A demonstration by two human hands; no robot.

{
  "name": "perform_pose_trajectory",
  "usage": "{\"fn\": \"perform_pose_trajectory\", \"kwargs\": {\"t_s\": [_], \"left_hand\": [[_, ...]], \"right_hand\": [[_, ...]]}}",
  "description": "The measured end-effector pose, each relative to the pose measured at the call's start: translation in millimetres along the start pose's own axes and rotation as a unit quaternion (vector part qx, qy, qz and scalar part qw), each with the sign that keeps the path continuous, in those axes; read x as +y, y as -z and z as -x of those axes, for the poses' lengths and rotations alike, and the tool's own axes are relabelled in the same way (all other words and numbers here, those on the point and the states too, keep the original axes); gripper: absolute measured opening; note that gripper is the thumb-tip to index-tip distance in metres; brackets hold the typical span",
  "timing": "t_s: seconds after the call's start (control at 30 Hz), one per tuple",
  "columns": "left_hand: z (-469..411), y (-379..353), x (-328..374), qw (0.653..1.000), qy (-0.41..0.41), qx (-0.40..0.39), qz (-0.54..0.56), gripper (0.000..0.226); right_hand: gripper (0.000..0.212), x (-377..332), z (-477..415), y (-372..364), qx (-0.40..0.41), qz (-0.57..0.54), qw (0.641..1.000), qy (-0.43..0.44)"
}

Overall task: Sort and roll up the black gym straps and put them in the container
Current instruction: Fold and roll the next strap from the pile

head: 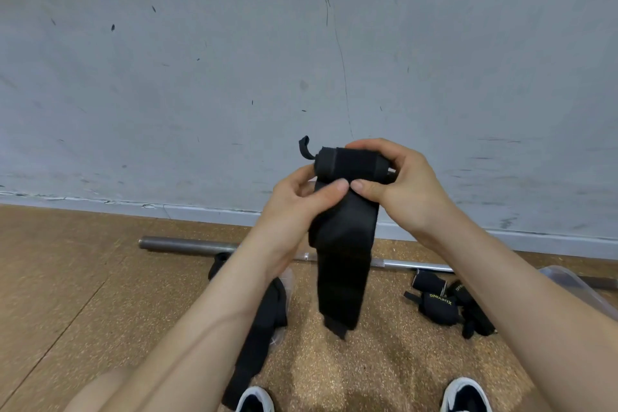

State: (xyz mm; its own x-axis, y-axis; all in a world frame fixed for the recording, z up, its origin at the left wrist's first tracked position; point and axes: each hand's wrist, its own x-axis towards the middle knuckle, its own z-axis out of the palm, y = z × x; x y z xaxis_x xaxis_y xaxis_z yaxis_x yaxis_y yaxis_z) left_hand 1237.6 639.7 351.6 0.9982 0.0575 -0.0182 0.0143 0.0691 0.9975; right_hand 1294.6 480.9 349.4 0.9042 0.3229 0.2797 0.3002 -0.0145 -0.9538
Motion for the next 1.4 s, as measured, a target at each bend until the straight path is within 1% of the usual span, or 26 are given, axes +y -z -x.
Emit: {"fn": "perform_pose_trajectory", "kwargs": {"t_s": [0.03, 0.07, 0.13, 0.2, 0.27, 0.33, 0.37, 0.4, 0.47, 0.53, 0.57, 0.63, 0.67, 0.73, 0.77, 0.83, 0.97, 1.03, 1.1, 1.2, 1.23, 1.27, 1.4], "left_hand": [[0, 4, 4, 0.999, 0.012, -0.019, 0.027, 0.041], [0, 6, 5, 0.999, 0.019, -0.017, 0.032, 0.046], [-1, 3, 4, 0.999, 0.016, 0.033, 0.015, 0.046], [-3, -1, 0, 0.996, -0.003, 0.090, 0.023, 0.034], [-3, -2, 0, 0.989, -0.027, 0.130, 0.065, 0.026], [-5, 2, 2, 0.982, -0.046, 0.155, 0.097, 0.022], [-5, 4, 4, 0.979, -0.052, 0.165, 0.105, 0.019], [-5, 5, 4, 0.977, -0.054, 0.174, 0.108, 0.018], [-6, 6, 2, 0.974, -0.051, 0.193, 0.108, 0.021], [-7, 6, 0, 0.971, -0.048, 0.204, 0.118, 0.022], [-7, 6, -1, 0.970, -0.048, 0.204, 0.126, 0.022], [-8, 7, -1, 0.969, -0.053, 0.197, 0.142, 0.026], [-8, 8, -1, 0.969, -0.055, 0.193, 0.147, 0.031], [-7, 9, -1, 0.969, -0.060, 0.186, 0.150, 0.042], [-7, 9, -1, 0.969, -0.063, 0.183, 0.151, 0.045], [-8, 11, -1, 0.969, -0.072, 0.182, 0.152, 0.045], [-8, 13, 0, 0.973, -0.081, 0.175, 0.125, 0.042], [-8, 13, 0, 0.978, -0.075, 0.161, 0.109, 0.044], [-7, 14, 1, 0.983, -0.066, 0.149, 0.085, 0.049], [-7, 17, 2, 0.991, -0.062, 0.116, 0.025, 0.049], [-6, 18, 2, 0.992, -0.066, 0.102, -0.008, 0.048], [-6, 18, 3, 0.992, -0.073, 0.094, -0.043, 0.047], [-5, 17, 0, 0.977, -0.113, 0.103, -0.149, 0.044]], "right_hand": [[0.049, -2, 0, 2, -0.012, 0.018, 1.000, 0.010], [0.051, -4, 0, 2, -0.026, 0.041, 0.999, 0.022], [0.053, -7, 3, -1, -0.052, 0.083, 0.994, 0.040], [0.055, -8, 5, -7, -0.058, 0.081, 0.994, 0.038], [0.061, -8, 5, -8, -0.032, -0.004, 0.999, -0.019], [0.067, -6, 3, -4, -0.016, -0.089, 0.989, -0.113], [0.069, -5, 3, -2, -0.030, -0.101, 0.983, -0.148], [0.069, -3, 3, -3, -0.052, -0.091, 0.981, -0.165], [0.056, 1, 5, -8, -0.068, -0.046, 0.984, -0.156], [0.042, 4, 6, -12, -0.024, -0.005, 0.990, -0.138], [0.041, 5, 5, -13, -0.004, 0.010, 0.990, -0.137], [0.040, 6, 4, -12, 0.007, 0.012, 0.989, -0.147], [0.037, 6, 5, -12, 0.004, 0.005, 0.989, -0.147], [0.021, 6, 6, -15, -0.003, -0.007, 0.991, -0.133], [0.017, 5, 7, -16, 0.001, -0.010, 0.992, -0.127], [0.023, 5, 7, -18, 0.023, -0.013, 0.992, -0.121], [0.038, 4, 6, -19, 0.055, -0.070, 0.986, -0.144], [0.040, 3, 5, -17, 0.058, -0.096, 0.982, -0.153], [0.032, 4, 5, -16, 0.041, -0.105, 0.981, -0.156], [0.008, 5, 7, -15, 0.013, -0.123, 0.980, -0.158], [0.007, 6, 8, -14, 0.011, -0.129, 0.979, -0.156], [0.011, 7, 8, -14, 0.011, -0.130, 0.979, -0.158], [0.013, 9, 11, -19, 0.012, -0.116, 0.975, -0.189]]}}
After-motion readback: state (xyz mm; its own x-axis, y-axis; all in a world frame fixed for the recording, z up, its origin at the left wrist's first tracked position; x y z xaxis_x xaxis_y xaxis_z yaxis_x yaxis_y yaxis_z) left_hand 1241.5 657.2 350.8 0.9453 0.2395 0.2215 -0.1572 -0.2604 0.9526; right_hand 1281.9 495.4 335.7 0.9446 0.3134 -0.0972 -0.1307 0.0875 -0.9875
